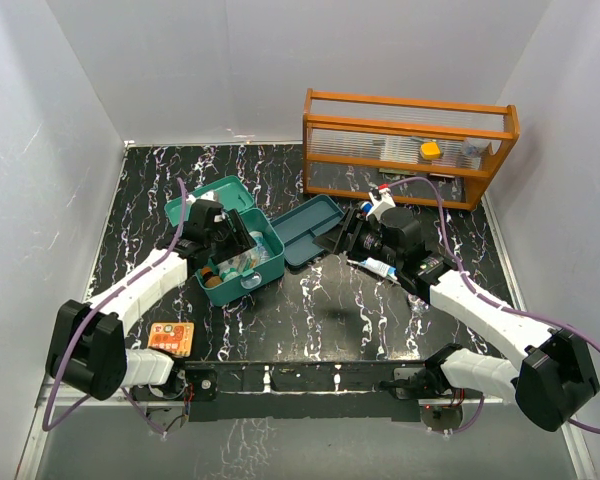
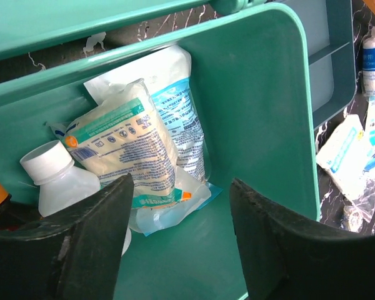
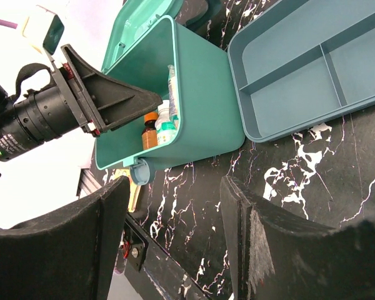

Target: Organize the medicine kit

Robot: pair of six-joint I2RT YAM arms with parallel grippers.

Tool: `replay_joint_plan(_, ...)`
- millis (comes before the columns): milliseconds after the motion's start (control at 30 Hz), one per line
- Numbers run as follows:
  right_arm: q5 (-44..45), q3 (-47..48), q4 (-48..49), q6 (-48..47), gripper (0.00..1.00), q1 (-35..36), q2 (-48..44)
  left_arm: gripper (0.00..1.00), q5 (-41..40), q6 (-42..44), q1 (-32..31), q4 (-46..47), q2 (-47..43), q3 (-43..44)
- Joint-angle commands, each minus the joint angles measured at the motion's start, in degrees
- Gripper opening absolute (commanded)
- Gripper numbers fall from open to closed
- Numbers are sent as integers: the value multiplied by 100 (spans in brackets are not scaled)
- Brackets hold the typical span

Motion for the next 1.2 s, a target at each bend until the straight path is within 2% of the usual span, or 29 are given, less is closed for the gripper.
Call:
replay_joint_plan(0,-6,224,305,-79,58,-37,-61,66,-183,35,7,-55,-6,-7)
replay_joint_plan(133,-15,187,291,-61,58,-45,-58,78,-211,-10,7,-37,106,-27)
replay_joint_plan(267,-6,186,282,-60,58,-46,-59,80,99,-66,7,254,366,-43)
replay_joint_plan(333,2,186,265,-68,58,-46,-71,77,238,-91,7,350,582,12)
replay_joint_plan(567,57,169,162,-87,58,-68,-153,48,453,-148,-23,576,953,190)
replay_joint_plan(700,107,159,104,-113,58,-65,-211,37,450,-149,-63,665,894,233)
replay_joint_plan(900,136,147,49,-131,58,-73,-247,34,597,-216,-71,934,879,189)
replay_joint_plan(1167,158,142,23,-132,58,-82,-273,37,682,-89,-114,1138,1021,275)
